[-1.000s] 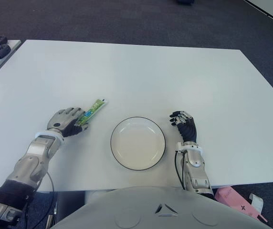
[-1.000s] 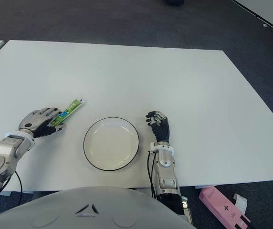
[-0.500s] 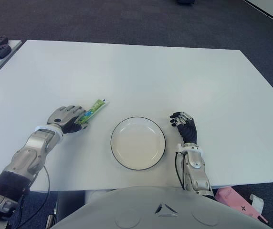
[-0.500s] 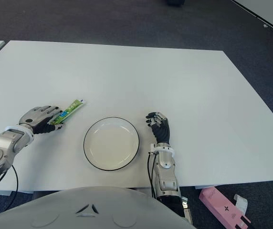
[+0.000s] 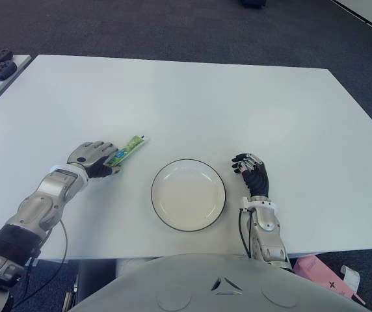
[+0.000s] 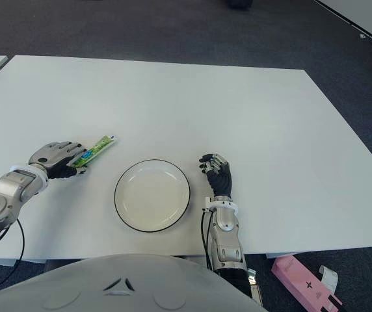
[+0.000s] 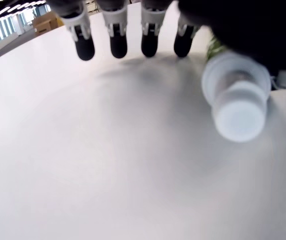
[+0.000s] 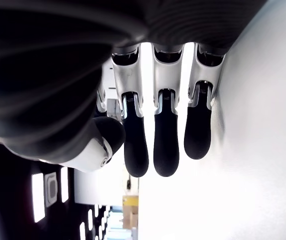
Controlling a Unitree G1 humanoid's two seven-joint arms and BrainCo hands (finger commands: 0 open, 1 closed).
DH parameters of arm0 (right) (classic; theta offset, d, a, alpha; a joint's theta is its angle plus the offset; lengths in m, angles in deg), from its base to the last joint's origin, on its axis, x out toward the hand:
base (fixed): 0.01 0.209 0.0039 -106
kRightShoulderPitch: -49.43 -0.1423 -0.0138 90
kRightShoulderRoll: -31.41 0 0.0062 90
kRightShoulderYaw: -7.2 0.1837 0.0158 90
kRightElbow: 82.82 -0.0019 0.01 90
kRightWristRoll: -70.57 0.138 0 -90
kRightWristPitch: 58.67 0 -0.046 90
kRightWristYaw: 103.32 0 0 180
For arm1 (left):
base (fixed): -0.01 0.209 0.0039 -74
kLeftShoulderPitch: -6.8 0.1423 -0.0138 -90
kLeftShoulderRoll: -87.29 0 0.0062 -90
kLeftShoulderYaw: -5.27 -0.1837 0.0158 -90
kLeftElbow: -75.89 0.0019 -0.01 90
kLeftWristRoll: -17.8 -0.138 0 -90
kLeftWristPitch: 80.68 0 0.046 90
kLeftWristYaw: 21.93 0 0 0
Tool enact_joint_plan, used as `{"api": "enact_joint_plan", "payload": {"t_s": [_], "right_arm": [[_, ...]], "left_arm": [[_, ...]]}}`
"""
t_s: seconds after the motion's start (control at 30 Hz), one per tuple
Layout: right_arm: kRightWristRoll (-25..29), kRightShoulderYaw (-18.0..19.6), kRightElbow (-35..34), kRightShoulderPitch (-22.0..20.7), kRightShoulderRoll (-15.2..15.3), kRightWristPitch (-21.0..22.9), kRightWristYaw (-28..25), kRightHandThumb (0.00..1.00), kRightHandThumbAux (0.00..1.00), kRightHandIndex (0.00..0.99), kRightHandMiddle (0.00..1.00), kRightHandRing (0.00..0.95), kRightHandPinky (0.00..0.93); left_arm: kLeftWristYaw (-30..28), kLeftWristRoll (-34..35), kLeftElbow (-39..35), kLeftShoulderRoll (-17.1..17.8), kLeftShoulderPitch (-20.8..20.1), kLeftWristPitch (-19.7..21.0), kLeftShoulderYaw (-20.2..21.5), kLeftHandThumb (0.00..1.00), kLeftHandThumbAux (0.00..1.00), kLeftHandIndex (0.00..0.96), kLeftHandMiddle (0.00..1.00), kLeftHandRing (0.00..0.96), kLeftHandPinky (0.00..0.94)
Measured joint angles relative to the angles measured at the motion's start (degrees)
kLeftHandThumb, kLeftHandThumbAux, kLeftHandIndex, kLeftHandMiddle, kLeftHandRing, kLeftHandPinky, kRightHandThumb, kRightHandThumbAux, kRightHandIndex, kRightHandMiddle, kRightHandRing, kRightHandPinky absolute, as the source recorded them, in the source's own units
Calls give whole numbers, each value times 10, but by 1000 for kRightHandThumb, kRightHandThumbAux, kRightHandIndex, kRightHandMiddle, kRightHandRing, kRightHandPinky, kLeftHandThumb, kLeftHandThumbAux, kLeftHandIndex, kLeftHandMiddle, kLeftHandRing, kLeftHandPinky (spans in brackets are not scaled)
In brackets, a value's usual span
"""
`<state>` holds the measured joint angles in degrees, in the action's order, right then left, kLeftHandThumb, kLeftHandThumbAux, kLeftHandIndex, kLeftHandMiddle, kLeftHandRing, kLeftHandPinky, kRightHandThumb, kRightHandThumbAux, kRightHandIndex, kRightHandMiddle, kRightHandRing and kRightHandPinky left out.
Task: Put the toothpaste on the table into the plate.
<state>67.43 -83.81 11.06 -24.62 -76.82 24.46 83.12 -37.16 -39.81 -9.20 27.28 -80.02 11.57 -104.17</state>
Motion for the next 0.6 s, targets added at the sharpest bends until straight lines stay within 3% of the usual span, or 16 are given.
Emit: {"api": "enact_joint_plan", "payload": {"t_s": [0.23, 0.43, 0.6], "right_arm": [[0, 0, 0, 0, 0, 0, -1, 706, 729, 427, 494, 504, 500], [0, 0, 0, 0, 1, 0, -2, 706, 729, 427, 490, 499, 493], [0, 0, 0, 0, 1, 0, -1, 707, 729, 428, 493, 502, 504]], "left_arm": [[4, -4, -4, -9, 2, 17, -4, 466, 237, 0, 0, 0, 69], [24, -9, -5, -23, 8, 41, -9, 559, 348, 4, 75, 53, 157], [60, -18, -10, -39, 24, 69, -11, 630, 411, 102, 141, 112, 192]]}}
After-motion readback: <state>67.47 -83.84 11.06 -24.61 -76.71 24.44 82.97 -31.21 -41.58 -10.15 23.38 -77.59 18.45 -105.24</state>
